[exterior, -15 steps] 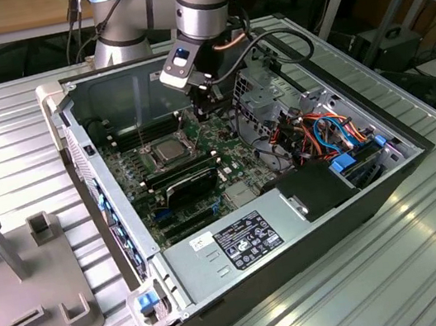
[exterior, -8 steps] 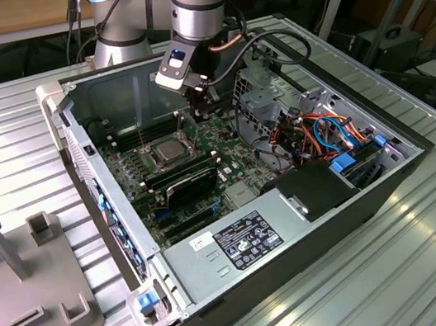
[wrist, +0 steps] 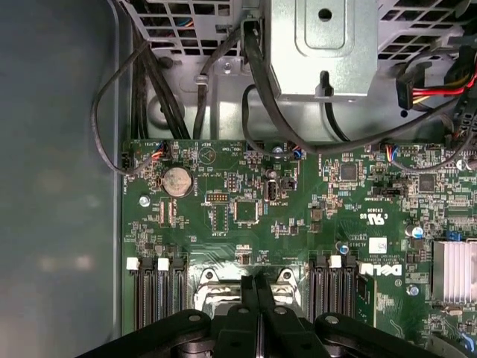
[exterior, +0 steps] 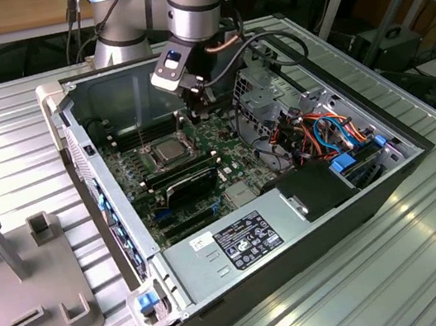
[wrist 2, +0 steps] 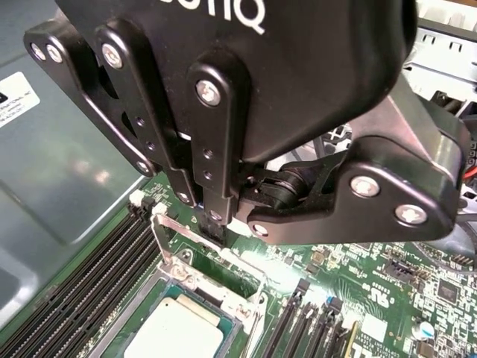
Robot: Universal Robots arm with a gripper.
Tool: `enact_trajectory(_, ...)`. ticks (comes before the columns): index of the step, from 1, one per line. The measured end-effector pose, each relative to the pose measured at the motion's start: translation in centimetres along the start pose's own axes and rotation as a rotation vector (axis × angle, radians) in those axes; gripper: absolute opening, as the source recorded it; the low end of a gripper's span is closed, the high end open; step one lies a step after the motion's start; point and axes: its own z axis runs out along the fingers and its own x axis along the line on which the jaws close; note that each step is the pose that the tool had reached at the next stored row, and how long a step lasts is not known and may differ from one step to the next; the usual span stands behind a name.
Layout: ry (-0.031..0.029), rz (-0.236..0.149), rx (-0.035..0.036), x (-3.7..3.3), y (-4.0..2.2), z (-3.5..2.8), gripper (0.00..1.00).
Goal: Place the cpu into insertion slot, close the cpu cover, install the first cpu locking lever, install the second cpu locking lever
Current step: 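Close the cpu cover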
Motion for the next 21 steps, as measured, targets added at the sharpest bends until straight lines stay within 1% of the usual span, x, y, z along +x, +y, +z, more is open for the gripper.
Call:
enact_trajectory(5,-0.0001,0.000,0.0000,0.00,-0.59,-0.01,0.11)
enact_trajectory(8,0.0000,0.000,0.0000,0.00,-0.81,-0.02,0.11)
enact_trajectory(14,0.0000,0.000,0.0000,0.00,-0.84,-0.02,0.11)
enact_trajectory(21,-0.0001,0.000,0.0000,0.00,-1.34,-0.03,0.11)
